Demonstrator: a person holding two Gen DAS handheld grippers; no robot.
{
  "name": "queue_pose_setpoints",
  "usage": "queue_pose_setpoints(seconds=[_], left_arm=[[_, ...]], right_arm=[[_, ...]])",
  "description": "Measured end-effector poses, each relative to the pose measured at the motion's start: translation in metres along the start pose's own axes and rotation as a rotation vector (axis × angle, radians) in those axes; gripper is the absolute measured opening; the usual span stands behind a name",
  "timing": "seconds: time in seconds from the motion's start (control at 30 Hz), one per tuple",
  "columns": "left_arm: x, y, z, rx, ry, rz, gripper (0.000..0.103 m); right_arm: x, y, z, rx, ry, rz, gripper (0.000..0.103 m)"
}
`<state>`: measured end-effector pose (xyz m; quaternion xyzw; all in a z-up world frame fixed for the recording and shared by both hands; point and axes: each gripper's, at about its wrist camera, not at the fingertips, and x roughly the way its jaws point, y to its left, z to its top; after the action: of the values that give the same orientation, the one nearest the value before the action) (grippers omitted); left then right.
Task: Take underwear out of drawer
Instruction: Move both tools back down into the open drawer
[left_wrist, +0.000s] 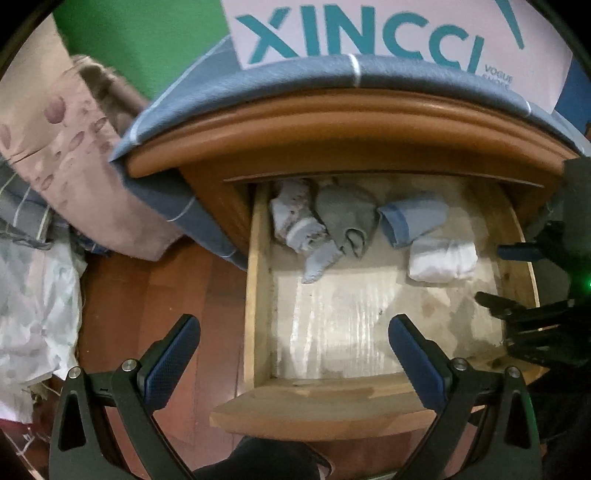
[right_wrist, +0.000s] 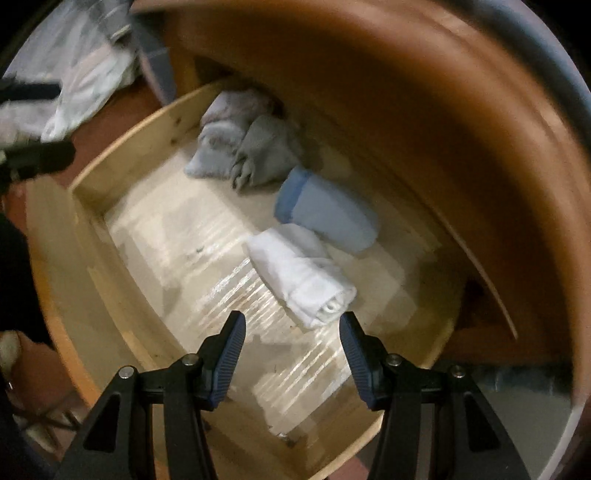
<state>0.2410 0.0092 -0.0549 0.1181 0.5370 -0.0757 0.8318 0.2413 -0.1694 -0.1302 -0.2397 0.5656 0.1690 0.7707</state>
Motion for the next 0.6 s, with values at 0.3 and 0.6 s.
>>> queue_pose_setpoints(seconds=[0.3,0.6], left_arm=[[0.023,-0.008,0.008,0.058,0.042,-0.018,0.102],[0.038,0.002,0.009,0.006,0.076,-0.027,0.102]], right_arm=[[0.044,0.014,0.020,-0.166,0.030,-0.039,0.054],[0.076,0.011,0.030,-0.228,0.003,-0.084,0.063]])
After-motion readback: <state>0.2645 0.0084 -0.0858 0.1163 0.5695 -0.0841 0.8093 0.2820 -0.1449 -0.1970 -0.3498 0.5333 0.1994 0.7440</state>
